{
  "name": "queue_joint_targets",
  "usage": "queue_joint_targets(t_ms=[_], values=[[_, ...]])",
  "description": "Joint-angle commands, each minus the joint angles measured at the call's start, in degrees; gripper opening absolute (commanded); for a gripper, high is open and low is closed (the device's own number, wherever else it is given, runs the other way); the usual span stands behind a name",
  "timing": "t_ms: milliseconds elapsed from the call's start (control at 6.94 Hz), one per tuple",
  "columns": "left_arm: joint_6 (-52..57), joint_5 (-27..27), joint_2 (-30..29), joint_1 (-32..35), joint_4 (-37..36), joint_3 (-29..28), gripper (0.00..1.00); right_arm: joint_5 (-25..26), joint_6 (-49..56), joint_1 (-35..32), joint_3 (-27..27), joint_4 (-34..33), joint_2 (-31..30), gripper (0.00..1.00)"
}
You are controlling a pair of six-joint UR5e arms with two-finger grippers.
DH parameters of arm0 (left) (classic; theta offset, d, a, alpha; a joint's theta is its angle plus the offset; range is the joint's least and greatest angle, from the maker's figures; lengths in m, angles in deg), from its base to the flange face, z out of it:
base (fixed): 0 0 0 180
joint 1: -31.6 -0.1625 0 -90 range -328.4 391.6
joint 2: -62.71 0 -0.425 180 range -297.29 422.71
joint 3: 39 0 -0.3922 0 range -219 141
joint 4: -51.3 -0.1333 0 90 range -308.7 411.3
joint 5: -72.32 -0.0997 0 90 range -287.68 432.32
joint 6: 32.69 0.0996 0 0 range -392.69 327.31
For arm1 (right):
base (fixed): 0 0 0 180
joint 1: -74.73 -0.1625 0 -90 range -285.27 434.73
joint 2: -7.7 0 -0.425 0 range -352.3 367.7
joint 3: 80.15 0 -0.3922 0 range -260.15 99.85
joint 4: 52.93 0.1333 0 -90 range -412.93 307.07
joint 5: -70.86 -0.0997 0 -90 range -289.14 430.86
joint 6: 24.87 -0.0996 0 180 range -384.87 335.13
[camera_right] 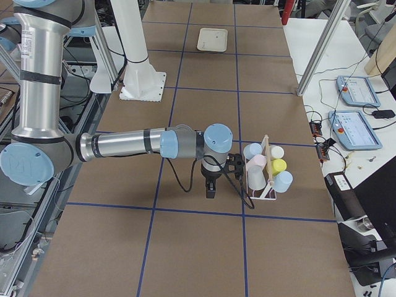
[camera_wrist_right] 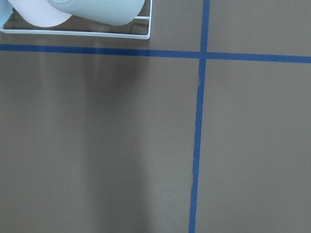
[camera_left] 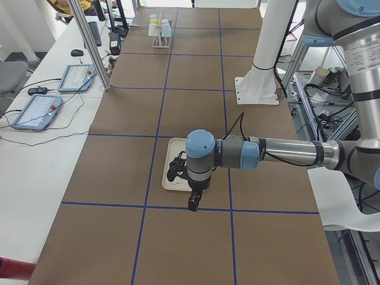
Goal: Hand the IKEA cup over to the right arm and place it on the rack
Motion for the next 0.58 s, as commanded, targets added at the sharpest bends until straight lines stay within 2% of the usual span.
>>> queue_joint_targets(t_ms=[0,433], values=[[-0.1,0.0,-0.1,0.0,0.0,0.0,1.00,0.0,0.0,0.0,0.2,0.0,0.0,1.00],[-0.1,0.0,-0.4,0.0,0.0,0.0,1.00,-0.1,0.0,0.0,0.2,0.1,0.0,1.00]])
